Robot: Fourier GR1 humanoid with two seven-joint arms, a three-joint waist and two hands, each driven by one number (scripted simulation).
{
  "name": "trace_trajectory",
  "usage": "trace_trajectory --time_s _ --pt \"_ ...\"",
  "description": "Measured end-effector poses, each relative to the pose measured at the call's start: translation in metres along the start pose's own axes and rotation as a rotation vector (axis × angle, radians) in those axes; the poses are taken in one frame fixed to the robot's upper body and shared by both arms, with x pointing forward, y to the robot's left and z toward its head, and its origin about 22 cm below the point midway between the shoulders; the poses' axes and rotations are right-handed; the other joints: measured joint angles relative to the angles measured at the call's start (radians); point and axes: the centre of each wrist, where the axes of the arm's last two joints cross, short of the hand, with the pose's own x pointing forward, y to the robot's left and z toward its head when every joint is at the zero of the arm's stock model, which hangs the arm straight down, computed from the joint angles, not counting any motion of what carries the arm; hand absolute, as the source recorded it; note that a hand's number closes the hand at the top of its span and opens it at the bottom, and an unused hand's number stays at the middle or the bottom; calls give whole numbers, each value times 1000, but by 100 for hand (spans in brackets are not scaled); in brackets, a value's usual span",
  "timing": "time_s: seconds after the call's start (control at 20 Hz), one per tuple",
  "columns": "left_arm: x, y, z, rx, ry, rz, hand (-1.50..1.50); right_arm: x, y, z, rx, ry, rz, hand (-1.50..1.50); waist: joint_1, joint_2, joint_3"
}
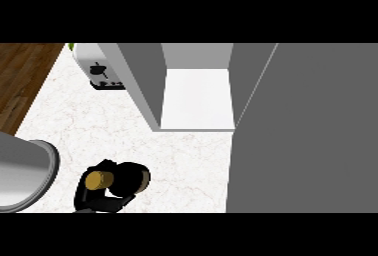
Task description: Pick up the wine, place it into the cabinet and close the cabinet
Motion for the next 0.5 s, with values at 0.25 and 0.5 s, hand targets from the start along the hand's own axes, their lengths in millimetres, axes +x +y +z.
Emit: trace_trajectory --time_s 0.25,0.5 --pt "6 4 22 -19 7 35 150 -2 1 -3 0 -2 -2 -150 2 5 -3" --pt "23 -13 28 -50 -21 86 150 0 1 -3 -1 1 -11 -150 4 7 -5"
